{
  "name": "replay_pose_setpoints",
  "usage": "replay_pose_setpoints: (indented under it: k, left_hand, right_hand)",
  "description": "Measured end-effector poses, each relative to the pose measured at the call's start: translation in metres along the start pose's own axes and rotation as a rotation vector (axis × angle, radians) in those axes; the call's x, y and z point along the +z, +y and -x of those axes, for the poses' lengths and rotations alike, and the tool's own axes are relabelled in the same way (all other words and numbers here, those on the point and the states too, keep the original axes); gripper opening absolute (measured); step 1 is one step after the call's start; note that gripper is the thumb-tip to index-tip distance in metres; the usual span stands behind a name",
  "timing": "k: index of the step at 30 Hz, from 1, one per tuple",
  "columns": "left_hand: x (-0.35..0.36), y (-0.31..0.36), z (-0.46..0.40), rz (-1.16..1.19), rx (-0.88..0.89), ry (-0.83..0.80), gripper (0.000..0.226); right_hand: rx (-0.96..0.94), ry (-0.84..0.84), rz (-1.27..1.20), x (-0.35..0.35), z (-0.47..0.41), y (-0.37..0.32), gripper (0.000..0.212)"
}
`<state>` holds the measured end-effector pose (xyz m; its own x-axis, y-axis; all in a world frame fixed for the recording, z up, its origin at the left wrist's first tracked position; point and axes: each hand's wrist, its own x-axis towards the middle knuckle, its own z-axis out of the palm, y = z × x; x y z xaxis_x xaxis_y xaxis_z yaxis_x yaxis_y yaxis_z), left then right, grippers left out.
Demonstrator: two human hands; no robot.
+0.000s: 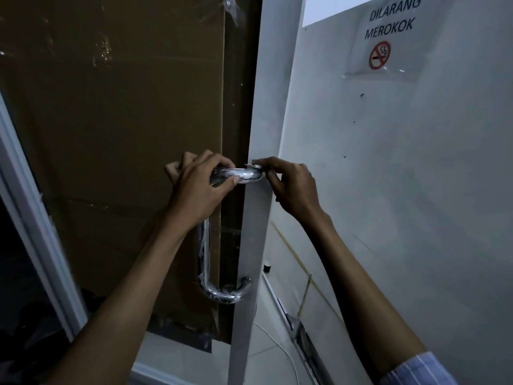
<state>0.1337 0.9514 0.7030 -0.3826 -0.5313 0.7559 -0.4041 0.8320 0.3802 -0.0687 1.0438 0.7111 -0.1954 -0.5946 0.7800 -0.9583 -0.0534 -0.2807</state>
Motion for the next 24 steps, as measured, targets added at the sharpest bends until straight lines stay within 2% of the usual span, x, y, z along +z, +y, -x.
replay_pose_setpoints:
  k: [4,9,12,14,17,21,24]
  left_hand:
    - [0.001,0.001,0.000,0.011,-0.012,-0.003,0.019]
    - [0.002,0.000,0.000,0.048,-0.011,-0.031,0.030]
    - [0.002,-0.001,-0.001,0.072,-0.016,-0.033,0.030]
    - [0.004,-0.001,-0.001,0.073,-0.008,-0.019,0.024]
    - [0.005,0.001,-0.002,0.106,0.008,-0.001,0.019]
    - [0.005,0.004,-0.002,0.071,0.007,0.009,0.019]
    - [0.006,0.001,-0.003,0.093,-0.021,-0.016,0.022]
  right_hand:
    - [-0.030,0.039,-0.097,0.018,0.010,-0.010,0.029]
    - [-0.119,0.282,-0.081,0.042,0.044,-0.018,0.039]
    - [-0.023,0.353,-0.105,0.051,0.049,-0.020,0.039]
    - [0.018,0.373,-0.122,0.059,0.054,-0.024,0.039]
    - [-0.042,0.373,-0.114,0.069,0.064,-0.027,0.037]
    - [0.059,0.425,-0.144,0.072,0.062,-0.028,0.040]
    - [-0.061,0.384,-0.115,0.072,0.065,-0.028,0.039]
